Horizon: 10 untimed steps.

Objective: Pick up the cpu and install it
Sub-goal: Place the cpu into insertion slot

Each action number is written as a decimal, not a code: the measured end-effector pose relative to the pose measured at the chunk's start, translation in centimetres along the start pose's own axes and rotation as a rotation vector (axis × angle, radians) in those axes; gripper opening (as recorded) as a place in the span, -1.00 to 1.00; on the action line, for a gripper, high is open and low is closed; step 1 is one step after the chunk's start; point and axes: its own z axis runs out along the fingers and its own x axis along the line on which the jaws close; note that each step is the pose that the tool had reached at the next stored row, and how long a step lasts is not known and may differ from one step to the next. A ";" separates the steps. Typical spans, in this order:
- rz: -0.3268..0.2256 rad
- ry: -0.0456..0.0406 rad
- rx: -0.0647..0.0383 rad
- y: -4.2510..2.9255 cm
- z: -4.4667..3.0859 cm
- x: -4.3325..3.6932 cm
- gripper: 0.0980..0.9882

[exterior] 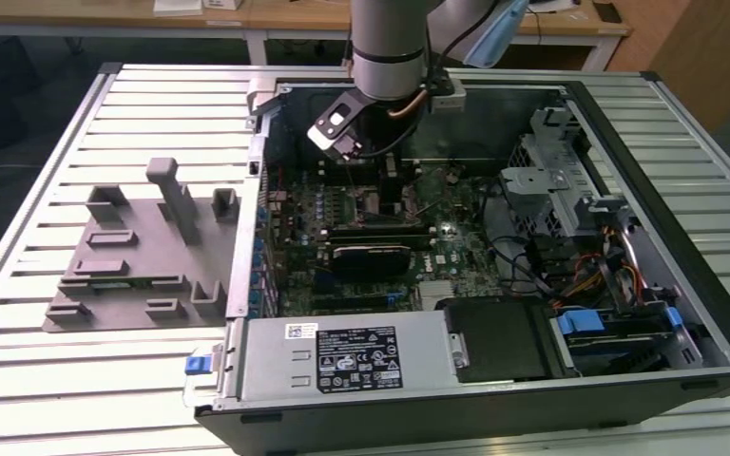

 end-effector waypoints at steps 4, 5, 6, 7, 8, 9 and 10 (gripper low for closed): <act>0.000 -0.0003 0.000 0.00 -0.05 -0.01 0.15; 0.000 -0.0002 0.000 0.00 -0.06 -0.01 0.15; 0.000 -0.0003 0.000 0.00 -0.07 -0.01 0.12; 0.000 -0.0003 0.000 0.00 -0.08 -0.01 -0.02; 0.000 -0.0003 0.000 0.00 -0.09 -0.01 -0.02; 0.000 -0.0003 0.000 0.00 -0.10 -0.01 -0.15; 0.000 -0.0003 0.000 0.00 -0.11 -0.01 -0.29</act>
